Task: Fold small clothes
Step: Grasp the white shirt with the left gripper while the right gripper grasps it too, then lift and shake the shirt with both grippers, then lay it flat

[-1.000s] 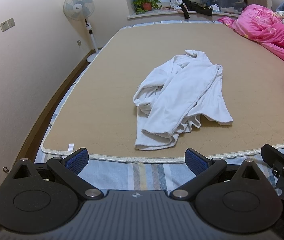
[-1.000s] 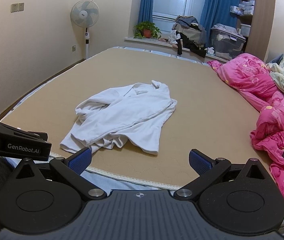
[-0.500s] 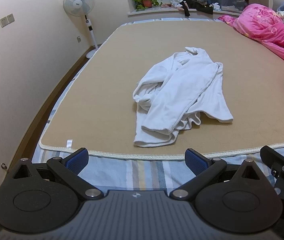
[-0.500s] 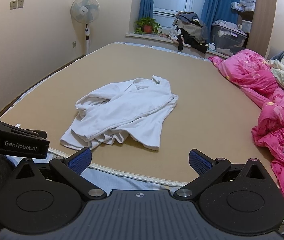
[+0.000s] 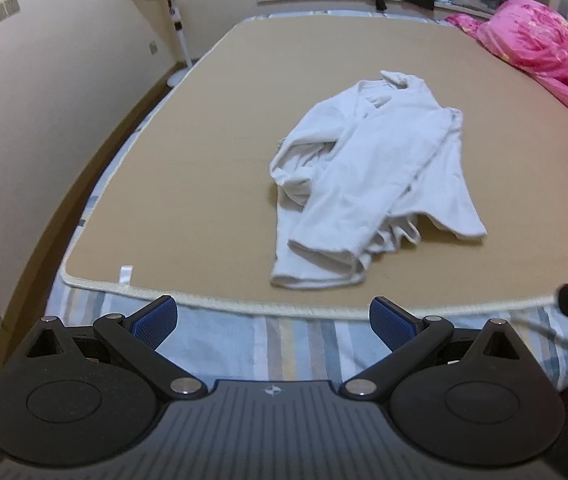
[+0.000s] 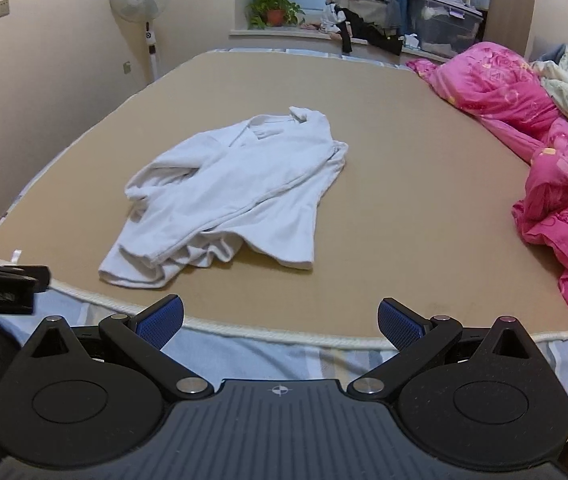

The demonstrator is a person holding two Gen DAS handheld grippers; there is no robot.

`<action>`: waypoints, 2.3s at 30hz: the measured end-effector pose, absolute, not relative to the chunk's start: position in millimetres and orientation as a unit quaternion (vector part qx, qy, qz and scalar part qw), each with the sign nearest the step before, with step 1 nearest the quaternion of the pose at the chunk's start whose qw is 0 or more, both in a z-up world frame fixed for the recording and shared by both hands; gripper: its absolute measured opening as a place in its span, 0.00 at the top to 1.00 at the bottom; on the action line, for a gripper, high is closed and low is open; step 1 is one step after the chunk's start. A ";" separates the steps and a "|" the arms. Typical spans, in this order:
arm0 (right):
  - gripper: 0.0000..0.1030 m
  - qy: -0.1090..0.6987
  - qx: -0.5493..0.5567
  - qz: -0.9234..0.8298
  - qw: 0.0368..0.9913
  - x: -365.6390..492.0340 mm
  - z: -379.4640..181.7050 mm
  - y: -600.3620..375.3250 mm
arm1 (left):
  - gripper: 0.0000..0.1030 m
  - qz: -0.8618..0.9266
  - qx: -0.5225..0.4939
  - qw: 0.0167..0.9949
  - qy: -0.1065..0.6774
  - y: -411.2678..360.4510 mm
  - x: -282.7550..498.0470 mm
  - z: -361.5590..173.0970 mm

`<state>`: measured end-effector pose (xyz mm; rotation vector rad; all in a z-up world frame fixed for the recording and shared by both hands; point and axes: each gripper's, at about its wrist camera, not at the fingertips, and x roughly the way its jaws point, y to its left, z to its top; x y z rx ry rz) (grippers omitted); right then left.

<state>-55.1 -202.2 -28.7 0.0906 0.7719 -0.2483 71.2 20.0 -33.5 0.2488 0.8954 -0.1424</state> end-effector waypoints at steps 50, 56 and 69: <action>0.95 0.101 0.032 -0.235 0.966 -29.2 138.7 -392.5 | 0.95 -0.070 0.061 0.967 0.235 144.3 211.6 140.9; 0.95 -0.013 0.011 -0.223 0.975 -190.3 208.8 -366.0 | 0.95 -0.105 0.026 0.987 0.122 172.6 63.9 238.9; 0.95 0.047 0.039 -0.233 0.971 -81.1 168.3 -424.2 | 0.95 -0.085 0.053 0.976 0.195 105.1 170.1 202.1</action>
